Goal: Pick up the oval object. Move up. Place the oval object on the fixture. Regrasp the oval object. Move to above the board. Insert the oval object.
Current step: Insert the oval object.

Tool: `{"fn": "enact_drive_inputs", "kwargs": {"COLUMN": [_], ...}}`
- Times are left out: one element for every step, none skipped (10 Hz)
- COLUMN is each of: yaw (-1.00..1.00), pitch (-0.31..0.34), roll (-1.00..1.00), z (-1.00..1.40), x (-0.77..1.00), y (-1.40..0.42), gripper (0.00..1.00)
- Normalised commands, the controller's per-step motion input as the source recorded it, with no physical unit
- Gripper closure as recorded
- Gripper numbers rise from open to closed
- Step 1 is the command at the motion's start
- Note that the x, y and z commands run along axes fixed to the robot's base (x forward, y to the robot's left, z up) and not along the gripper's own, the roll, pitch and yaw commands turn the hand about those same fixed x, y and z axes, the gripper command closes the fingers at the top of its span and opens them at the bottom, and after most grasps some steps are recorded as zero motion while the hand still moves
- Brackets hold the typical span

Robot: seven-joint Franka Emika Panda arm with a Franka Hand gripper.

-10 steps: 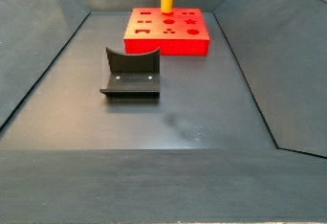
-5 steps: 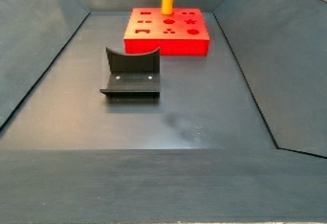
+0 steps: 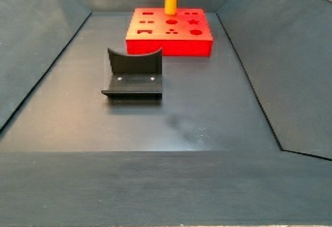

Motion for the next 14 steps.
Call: {"fn": "enact_drive_inputs", "kwargs": {"yaw": [0.00,0.02,0.06,0.22,0.37,0.42,0.45,0.51,0.26,0.00,-0.09,-0.30,-0.32,-0.36], "pitch": [-0.009,0.000,0.000,0.056,0.067,0.046,0.036,0.000,-0.024,-0.009,-0.049,-0.084,-0.104,-0.104], "roll": [0.00,0.09,0.18,0.31,0.38,0.43,0.45,0.34,0.09,0.00,0.00,-0.04,0.00,0.00], "z": [-0.07,-0.21,-0.33,-0.58,-0.46,-0.36,-0.30,-0.55,-0.91,-0.80,-0.74,-0.58,-0.49,-0.51], "x": [-0.04,0.00,0.00,0.31,0.47,0.48,0.45,0.31,0.17,0.00,-0.49,-0.95,-0.89,-0.84], "y": [0.00,0.00,-0.02,-0.15,-0.22,-0.17,-0.12,-0.08,0.33,0.54,0.36,0.11,0.07,0.16], "gripper": [1.00,1.00,1.00,1.00,1.00,1.00,1.00,1.00,1.00,1.00,1.00,1.00,1.00,1.00]}}
